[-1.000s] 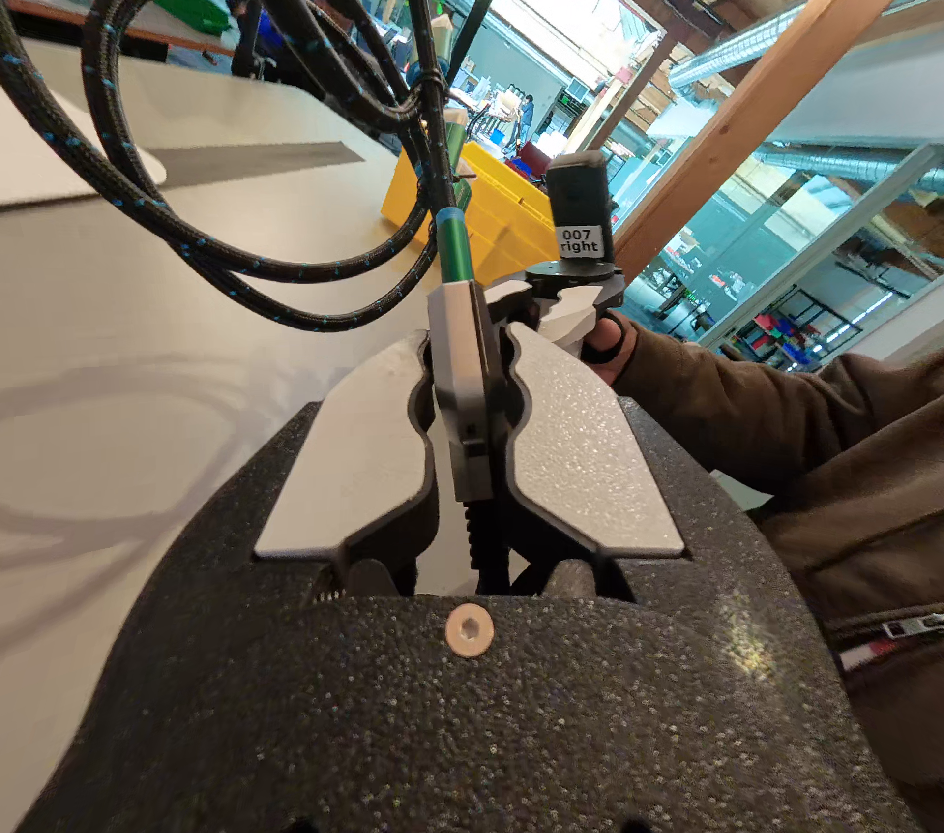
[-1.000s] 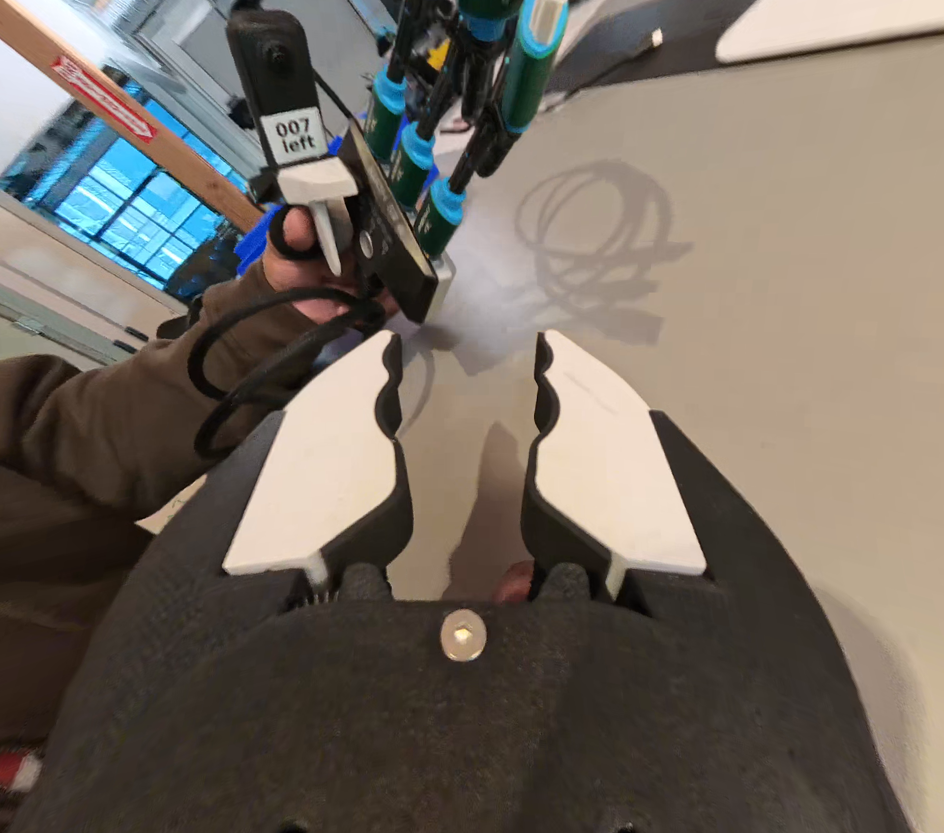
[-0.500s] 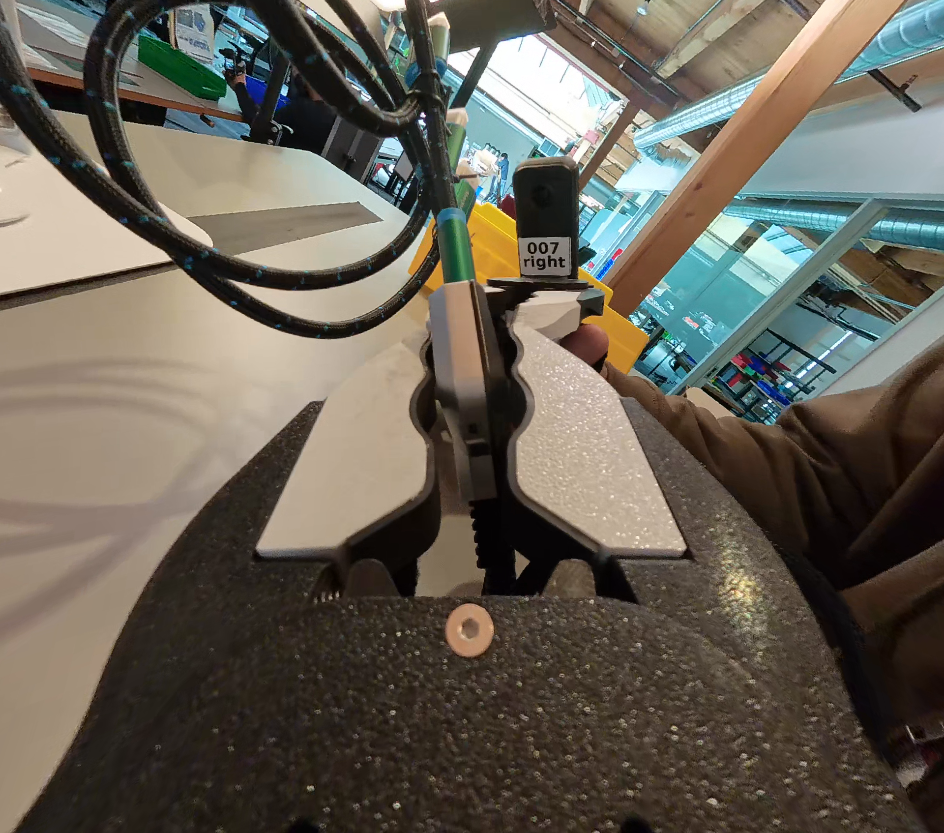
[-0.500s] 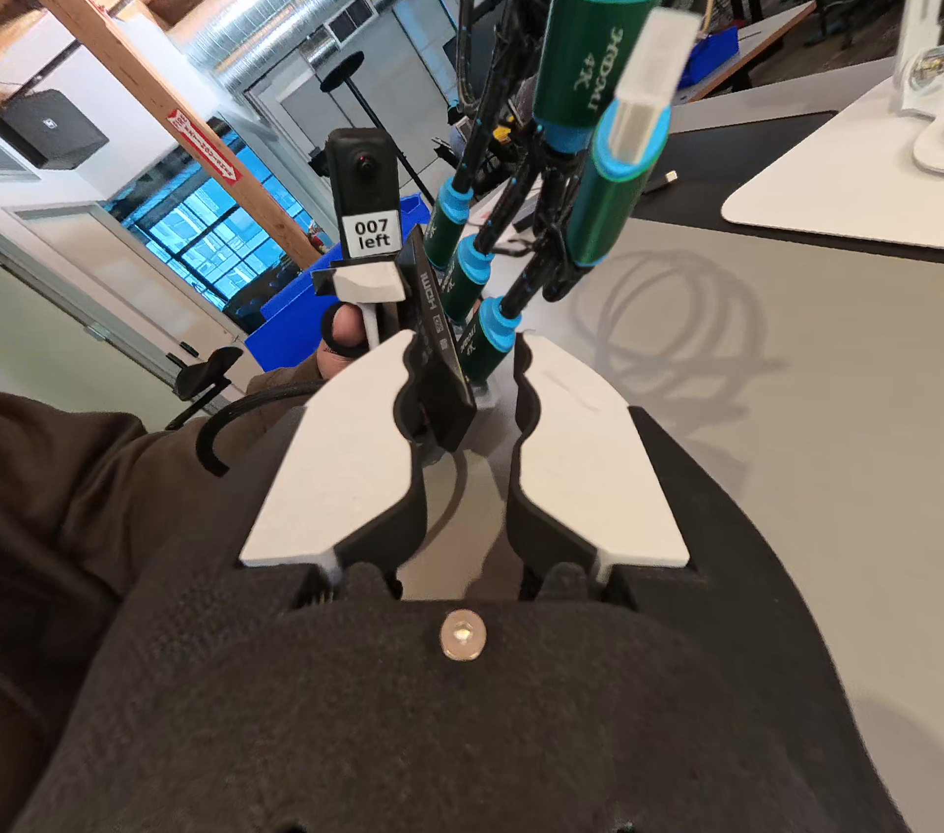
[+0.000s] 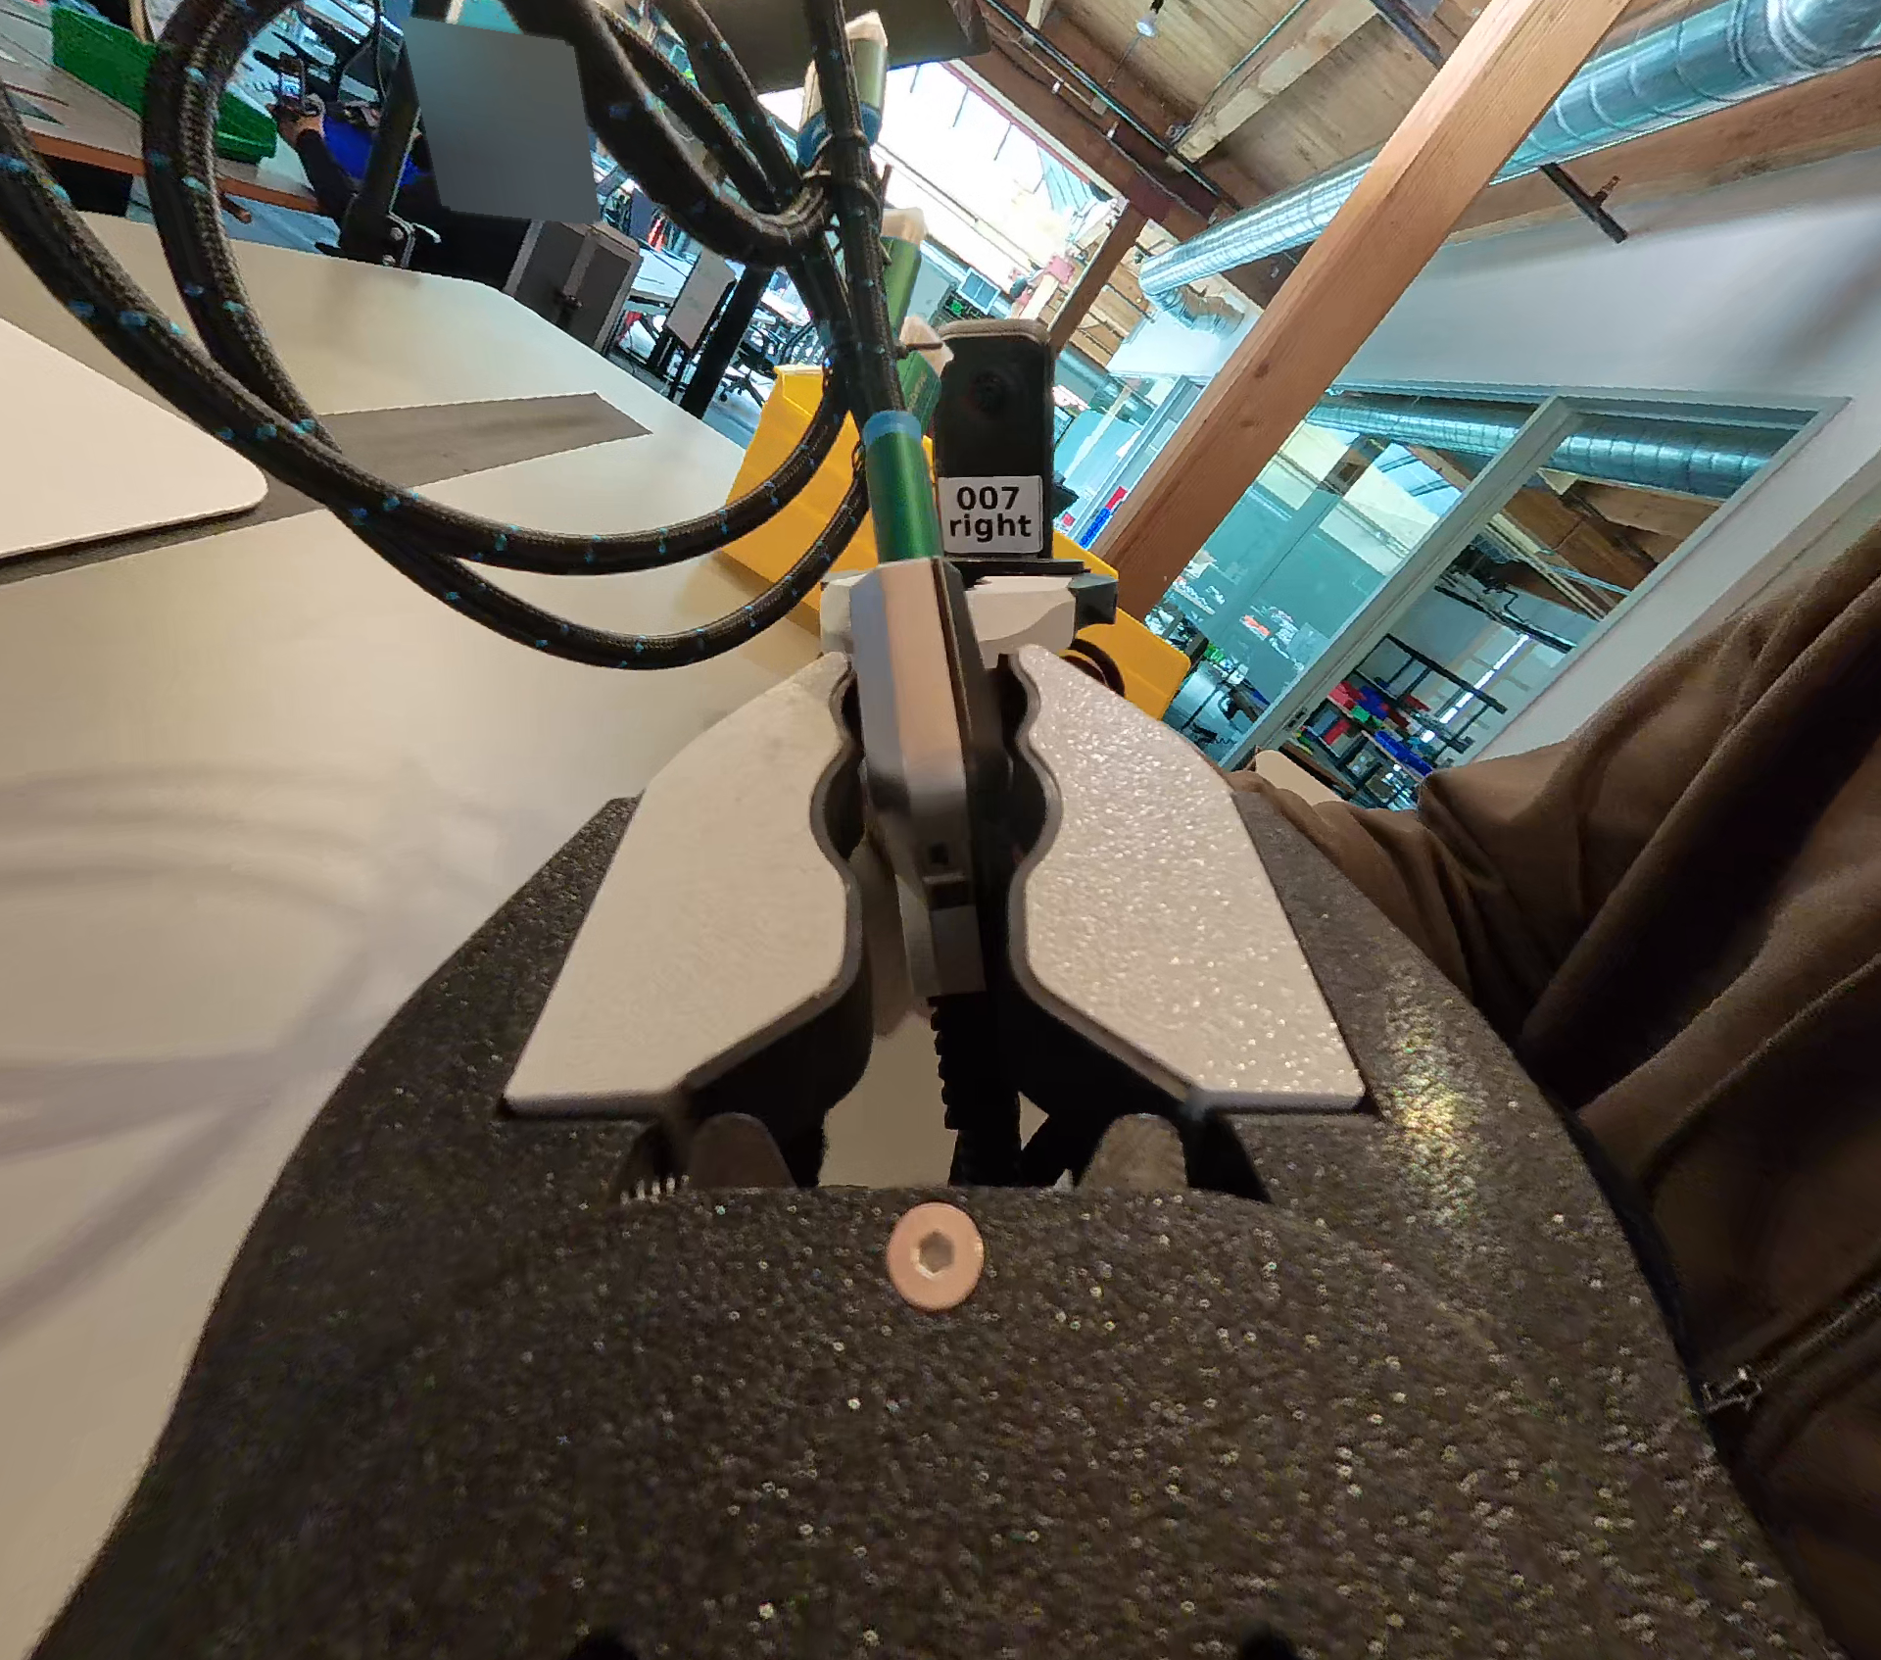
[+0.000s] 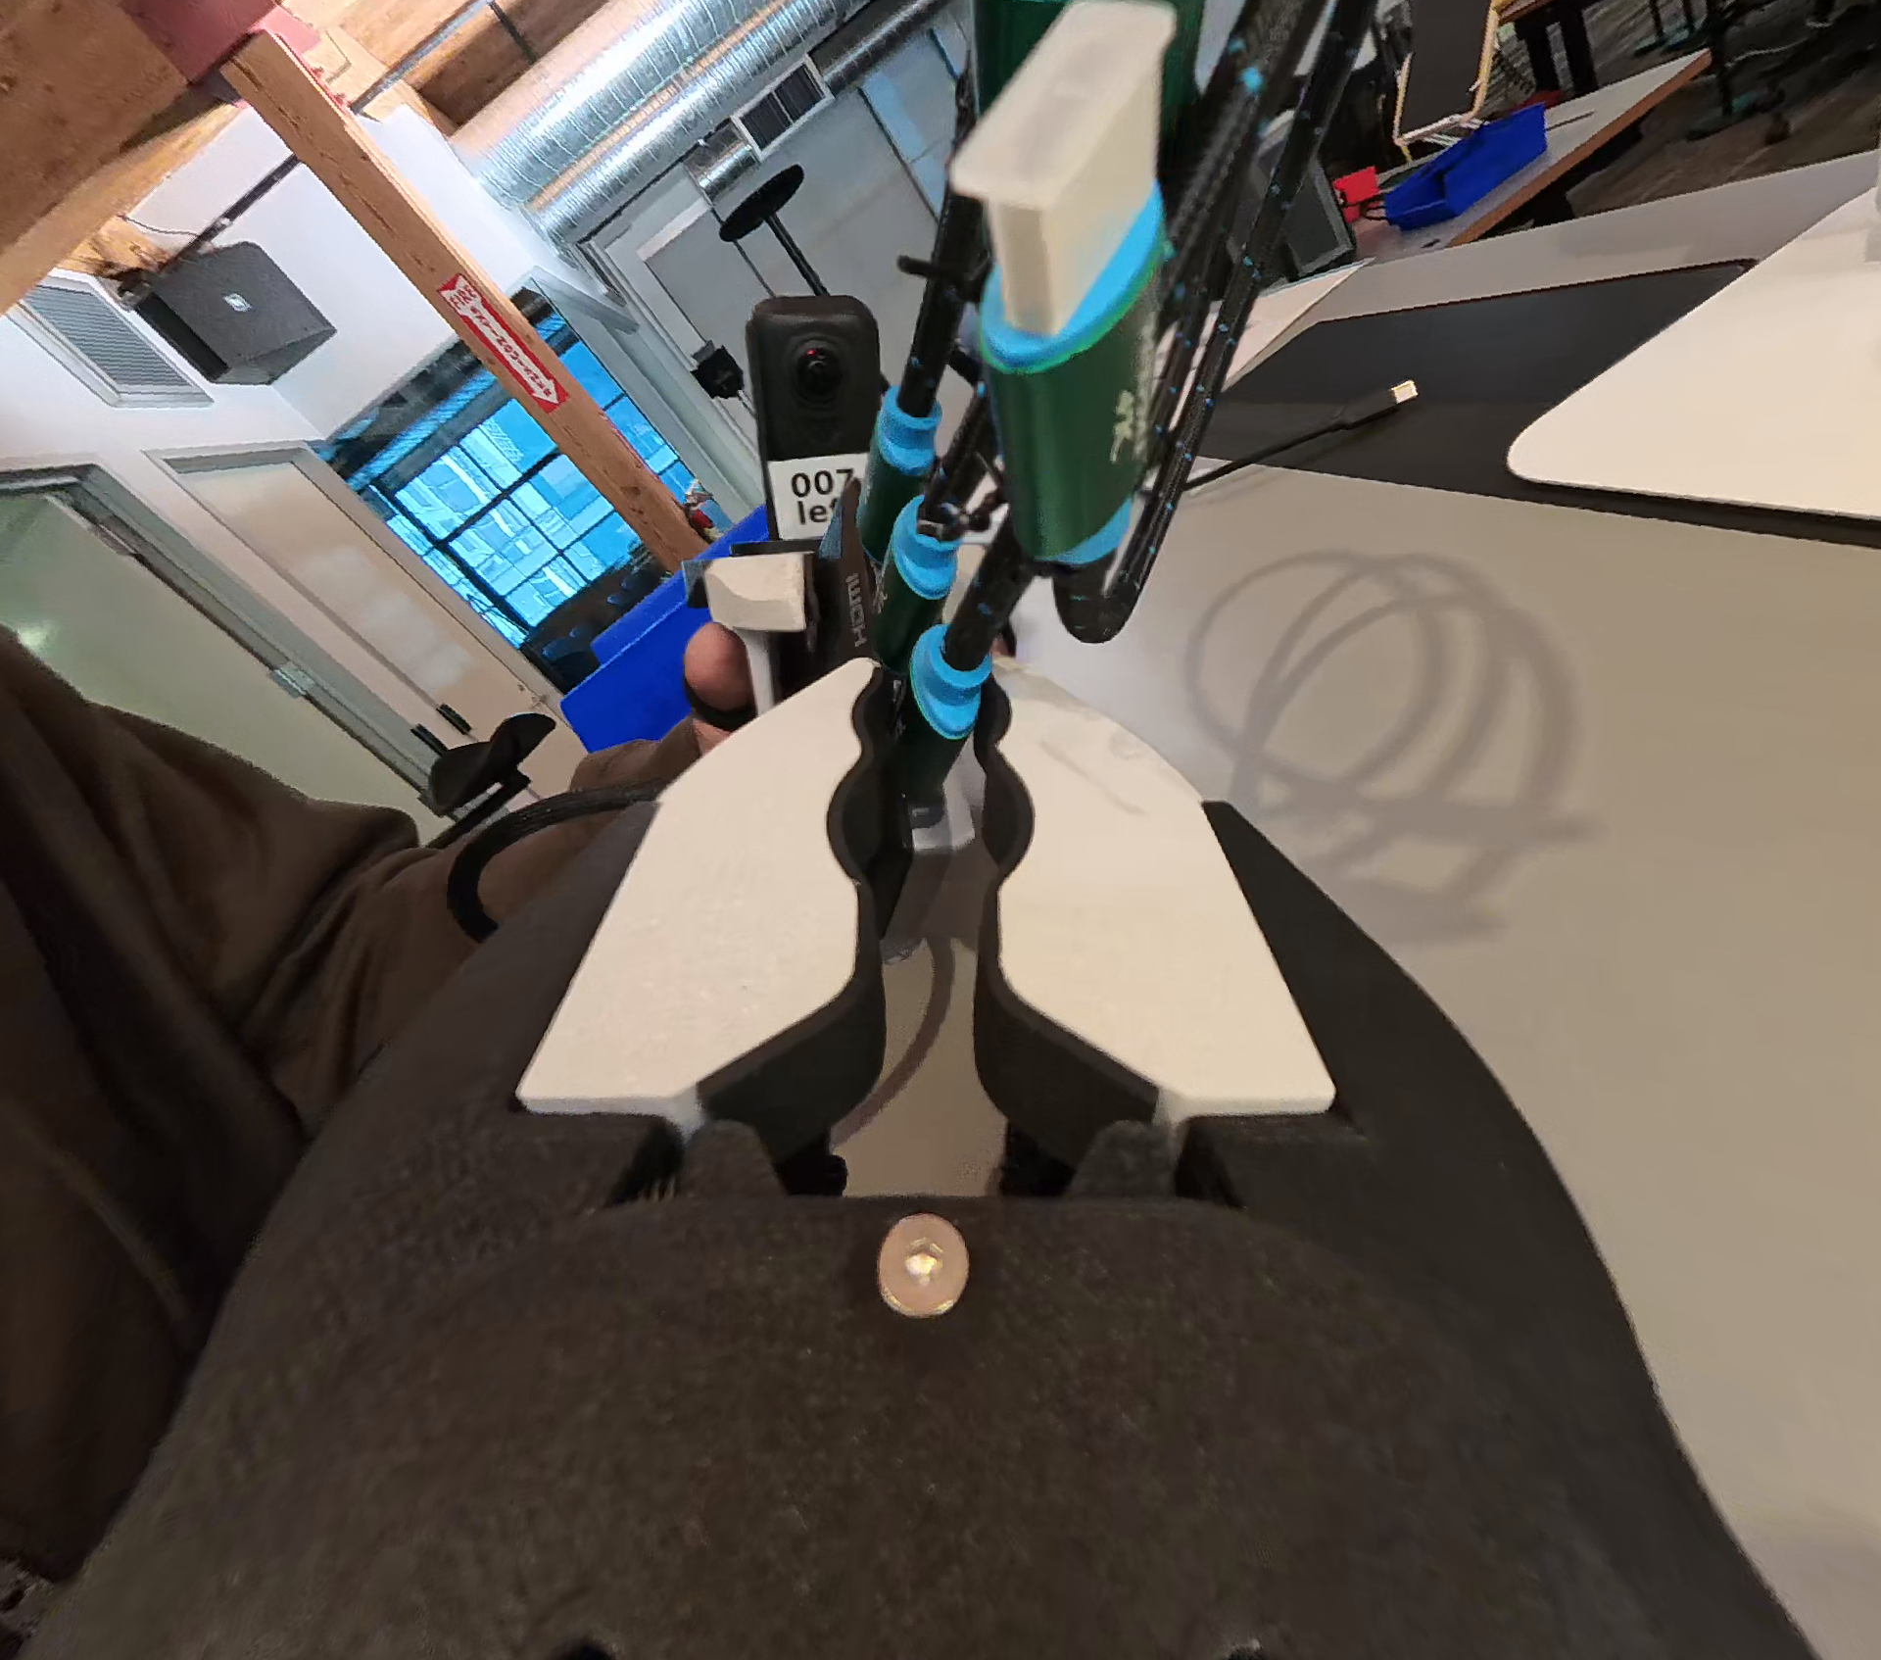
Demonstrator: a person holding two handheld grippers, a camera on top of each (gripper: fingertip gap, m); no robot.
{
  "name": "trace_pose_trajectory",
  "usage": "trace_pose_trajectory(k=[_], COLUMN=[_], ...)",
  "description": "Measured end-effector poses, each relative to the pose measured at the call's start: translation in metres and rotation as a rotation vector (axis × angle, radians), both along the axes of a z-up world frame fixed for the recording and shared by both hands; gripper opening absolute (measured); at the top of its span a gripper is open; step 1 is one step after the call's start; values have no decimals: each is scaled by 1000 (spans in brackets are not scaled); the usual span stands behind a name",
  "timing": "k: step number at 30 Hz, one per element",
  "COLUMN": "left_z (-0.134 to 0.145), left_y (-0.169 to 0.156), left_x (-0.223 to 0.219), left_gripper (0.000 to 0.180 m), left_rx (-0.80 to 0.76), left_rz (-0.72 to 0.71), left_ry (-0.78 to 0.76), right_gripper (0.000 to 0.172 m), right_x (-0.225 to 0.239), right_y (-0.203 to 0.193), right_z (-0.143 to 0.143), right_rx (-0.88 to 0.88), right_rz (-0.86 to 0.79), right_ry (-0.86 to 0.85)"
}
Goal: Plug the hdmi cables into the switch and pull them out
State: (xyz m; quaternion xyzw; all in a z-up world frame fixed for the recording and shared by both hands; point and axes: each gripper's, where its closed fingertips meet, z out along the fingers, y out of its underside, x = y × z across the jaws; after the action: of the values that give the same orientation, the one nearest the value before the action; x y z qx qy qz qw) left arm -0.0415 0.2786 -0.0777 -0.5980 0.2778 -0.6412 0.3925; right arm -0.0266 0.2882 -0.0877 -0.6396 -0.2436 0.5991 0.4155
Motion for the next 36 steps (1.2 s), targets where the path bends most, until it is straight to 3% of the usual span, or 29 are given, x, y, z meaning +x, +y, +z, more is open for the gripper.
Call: trace_pose_trajectory(k=[6,12,30,36], left_z=[-9,-11,-4,-10], left_y=[-15,-17,-28,-34], left_x=[3,5,13,20], left_gripper=[41,24,23,23], left_rx=[-25,-73,-2,-2], left_rz=[-33,-63,-53,-100], left_ry=[61,58,36,87], right_gripper=[13,13,10,11], right_x=[-8,-11,-3,5], right_y=[-9,-13,-21,-28], right_z=[4,7,22,14], right_rx=[17,32,26,89], right_rz=[48,63,31,48], right_ry=[23,37,177,62])
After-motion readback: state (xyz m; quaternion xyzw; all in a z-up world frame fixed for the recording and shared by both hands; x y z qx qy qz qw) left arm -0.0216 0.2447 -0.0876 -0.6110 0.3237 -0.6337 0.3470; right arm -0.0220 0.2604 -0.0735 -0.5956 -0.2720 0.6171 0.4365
